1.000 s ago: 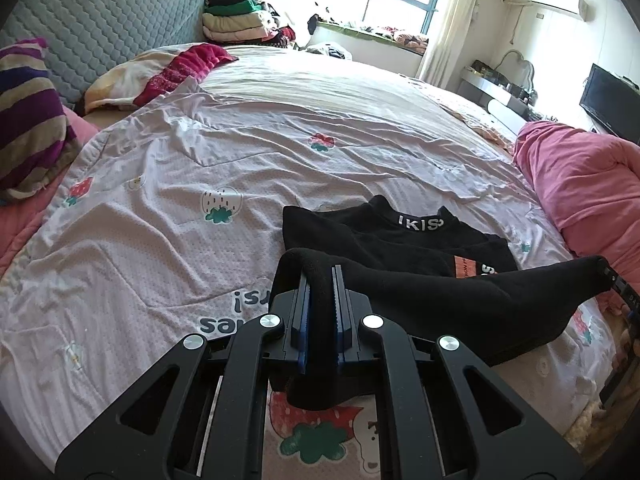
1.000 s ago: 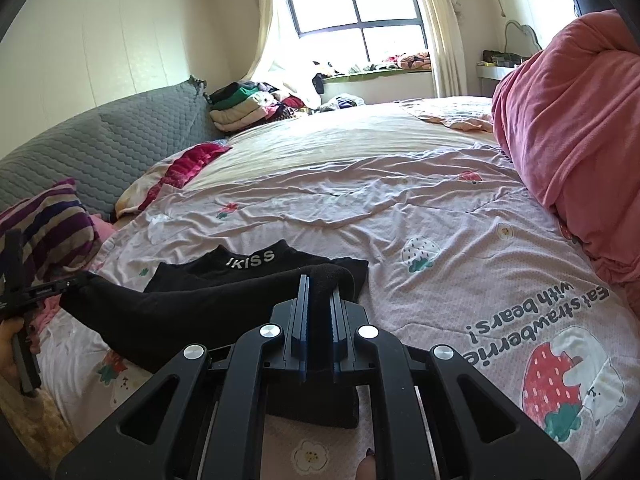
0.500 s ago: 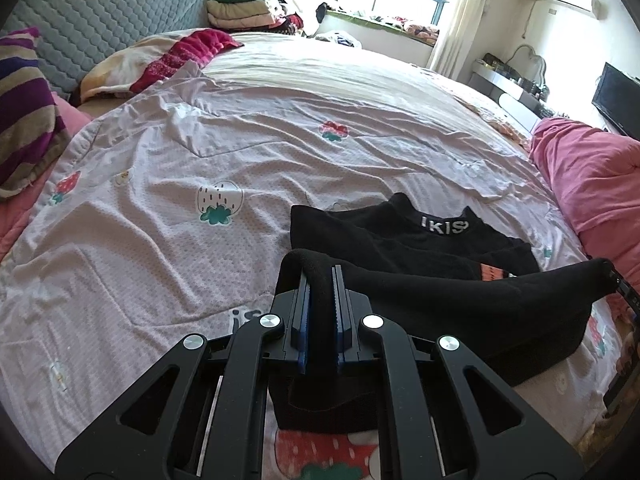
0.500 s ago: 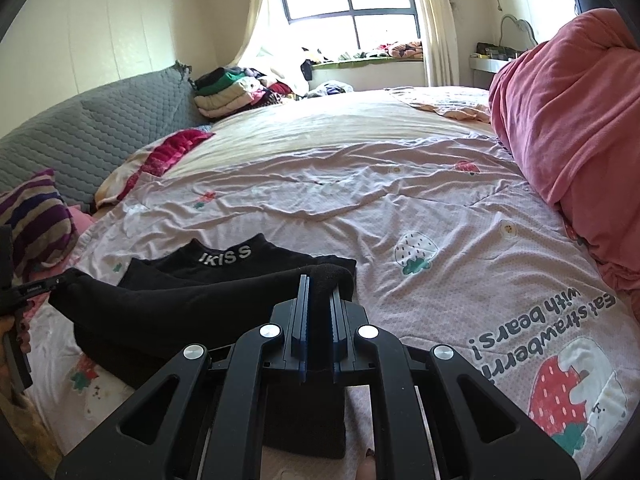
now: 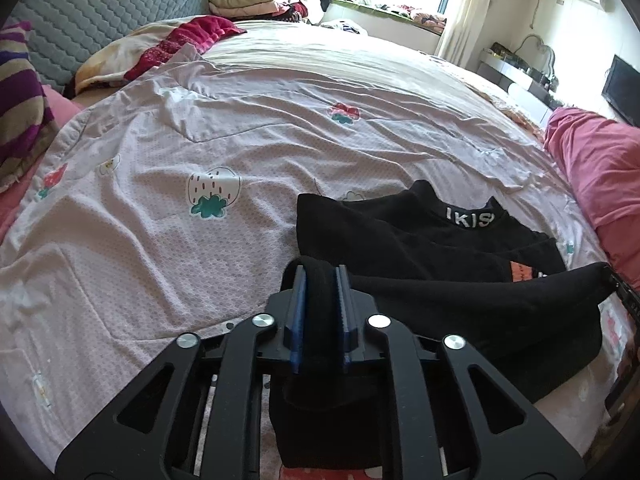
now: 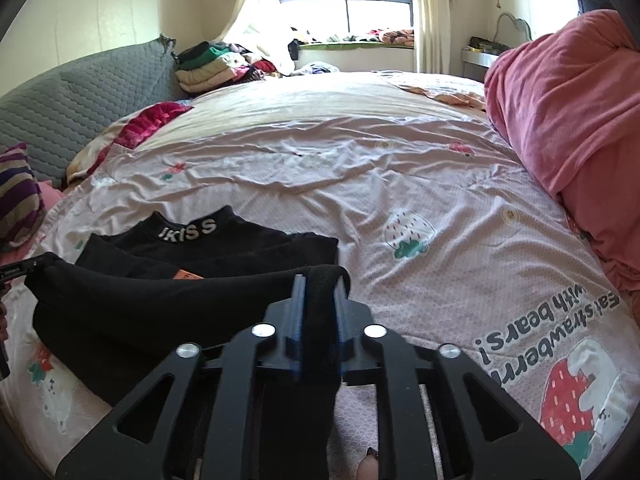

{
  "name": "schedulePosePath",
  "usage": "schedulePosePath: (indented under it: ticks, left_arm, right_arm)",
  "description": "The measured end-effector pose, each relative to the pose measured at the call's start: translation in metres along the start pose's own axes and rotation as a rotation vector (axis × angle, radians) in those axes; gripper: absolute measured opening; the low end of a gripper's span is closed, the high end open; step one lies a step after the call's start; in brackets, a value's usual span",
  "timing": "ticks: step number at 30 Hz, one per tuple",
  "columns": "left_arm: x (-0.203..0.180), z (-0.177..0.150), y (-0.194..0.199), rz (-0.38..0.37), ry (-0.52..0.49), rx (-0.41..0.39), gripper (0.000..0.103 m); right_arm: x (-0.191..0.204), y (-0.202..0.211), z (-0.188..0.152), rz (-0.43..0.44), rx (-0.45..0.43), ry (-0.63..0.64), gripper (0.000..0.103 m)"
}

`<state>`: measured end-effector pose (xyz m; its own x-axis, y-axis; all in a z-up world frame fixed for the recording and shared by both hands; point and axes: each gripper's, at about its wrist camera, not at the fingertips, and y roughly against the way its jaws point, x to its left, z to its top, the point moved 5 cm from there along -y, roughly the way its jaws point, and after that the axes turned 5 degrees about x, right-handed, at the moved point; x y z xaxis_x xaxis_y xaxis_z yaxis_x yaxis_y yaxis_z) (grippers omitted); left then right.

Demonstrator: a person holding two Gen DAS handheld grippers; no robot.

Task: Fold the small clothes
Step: 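Lay the hem over the body below the collar and open both tools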

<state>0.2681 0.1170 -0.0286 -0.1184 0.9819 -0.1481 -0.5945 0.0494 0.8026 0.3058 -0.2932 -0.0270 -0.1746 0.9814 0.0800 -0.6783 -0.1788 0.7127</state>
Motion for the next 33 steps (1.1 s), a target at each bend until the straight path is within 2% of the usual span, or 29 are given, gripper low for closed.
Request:
schedulePosePath:
  ticks: [2,4,12,14,15,17,20,23,26,28,33]
  left_arm:
    - [-0.001,0.000,0.001,0.011,-0.006,-0.006,0.030]
    - [-0.002,0.000,0.004,0.009,-0.004,-0.015,0.040]
    - [-0.013,0.000,0.043,0.038,-0.055,-0.116,0.041]
    - [-0.021,-0.004,0.051,0.024,-0.076,-0.134,0.038]
    - [-0.027,-0.008,0.054,0.012,-0.093,-0.135,0.034]
    - [-0.039,-0.016,0.051,-0.029,-0.123,-0.105,0.018]
    - [-0.056,-0.035,0.037,-0.082,-0.170,-0.015,0.007]
    - [-0.075,-0.057,0.023,-0.117,-0.229,0.071,0.006]
    - [-0.084,-0.076,0.008,-0.094,-0.274,0.127,0.006]
    - [-0.083,-0.078,-0.001,-0.064,-0.281,0.133,0.006]
    - [-0.084,-0.068,-0.010,-0.022,-0.293,0.091,0.006]
  right_arm:
    - [-0.002,0.000,-0.002,-0.004,-0.006,-0.012,0.042]
    - [-0.002,0.002,-0.003,-0.004,-0.013,-0.015,0.042]
    - [0.026,0.024,-0.012,0.001,-0.069,0.097,0.042]
    - [0.038,0.026,-0.017,0.037,-0.054,0.137,0.041]
    - [0.043,0.027,-0.019,0.050,-0.047,0.154,0.036]
    - [0.058,0.026,-0.027,0.080,-0.021,0.209,0.029]
    - [0.071,0.020,-0.037,0.100,0.025,0.253,0.025]
    - [0.076,0.009,-0.047,0.084,0.075,0.279,0.025]
    - [0.072,-0.005,-0.053,0.063,0.120,0.273,0.025]
    - [0.069,-0.014,-0.054,0.064,0.140,0.261,0.025]
    - [0.063,-0.028,-0.046,0.073,0.149,0.239,0.025]
